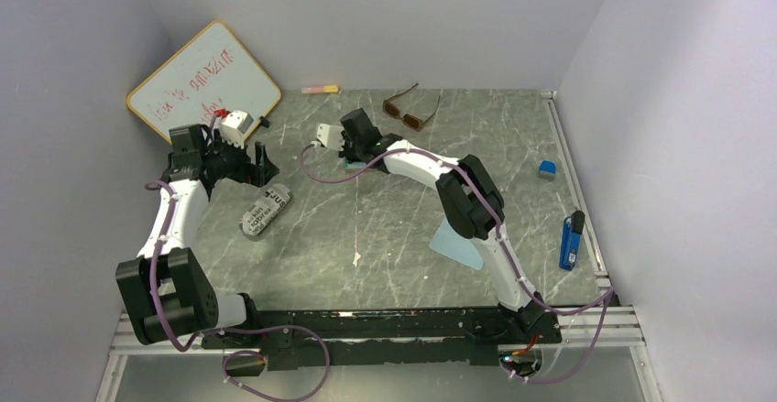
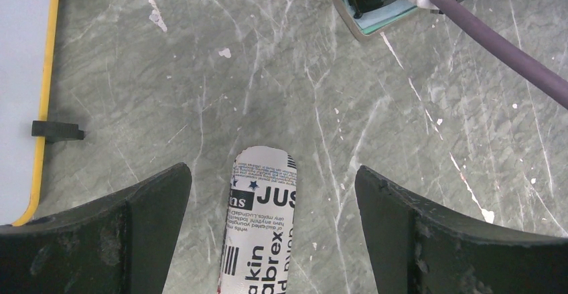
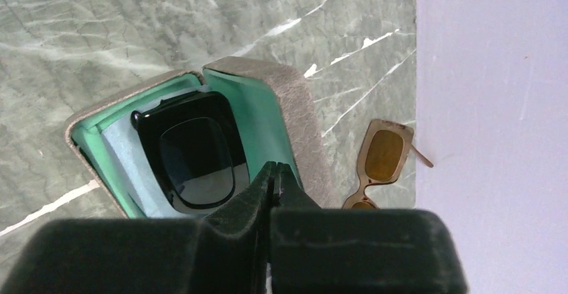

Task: Organize the sunglasses
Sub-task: Place the sunglasses in the sunglasses case.

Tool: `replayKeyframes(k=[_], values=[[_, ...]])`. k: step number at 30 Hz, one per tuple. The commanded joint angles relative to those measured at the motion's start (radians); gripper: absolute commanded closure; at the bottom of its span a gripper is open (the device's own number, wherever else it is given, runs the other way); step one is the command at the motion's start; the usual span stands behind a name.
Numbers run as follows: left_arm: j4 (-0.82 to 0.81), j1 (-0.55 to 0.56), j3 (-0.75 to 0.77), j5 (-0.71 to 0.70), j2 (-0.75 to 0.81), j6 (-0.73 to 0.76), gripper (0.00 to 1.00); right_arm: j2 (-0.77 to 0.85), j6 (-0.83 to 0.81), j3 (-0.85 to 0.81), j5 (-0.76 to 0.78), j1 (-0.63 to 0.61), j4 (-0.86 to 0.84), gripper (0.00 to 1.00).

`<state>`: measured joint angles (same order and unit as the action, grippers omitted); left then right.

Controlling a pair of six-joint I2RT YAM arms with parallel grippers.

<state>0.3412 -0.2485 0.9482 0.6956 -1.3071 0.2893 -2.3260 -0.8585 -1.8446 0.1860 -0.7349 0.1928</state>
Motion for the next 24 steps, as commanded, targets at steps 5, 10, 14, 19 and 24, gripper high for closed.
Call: replayKeyframes(k=[5,10,14,19,24], values=[[-0.005,-0.009,0.001,0.042,-0.009,-0.014,0.04,-0.036,-0.020,-0.048,0.014,-0.003,-0.005,1.00],[-0.007,-0.010,0.000,0.044,-0.011,-0.013,0.04,-0.030,-0.015,-0.031,-0.006,-0.003,0.007,1.00],[-0.007,-0.009,0.000,0.044,-0.009,-0.013,0.04,-0.029,-0.013,-0.030,-0.012,-0.004,0.014,1.00],[-0.007,-0.009,0.000,0.044,-0.006,-0.013,0.04,-0.038,-0.014,-0.037,-0.022,-0.004,0.052,1.00],[-0.007,-0.009,0.001,0.047,-0.007,-0.013,0.04,-0.031,-0.013,-0.014,-0.010,-0.005,0.029,1.00]])
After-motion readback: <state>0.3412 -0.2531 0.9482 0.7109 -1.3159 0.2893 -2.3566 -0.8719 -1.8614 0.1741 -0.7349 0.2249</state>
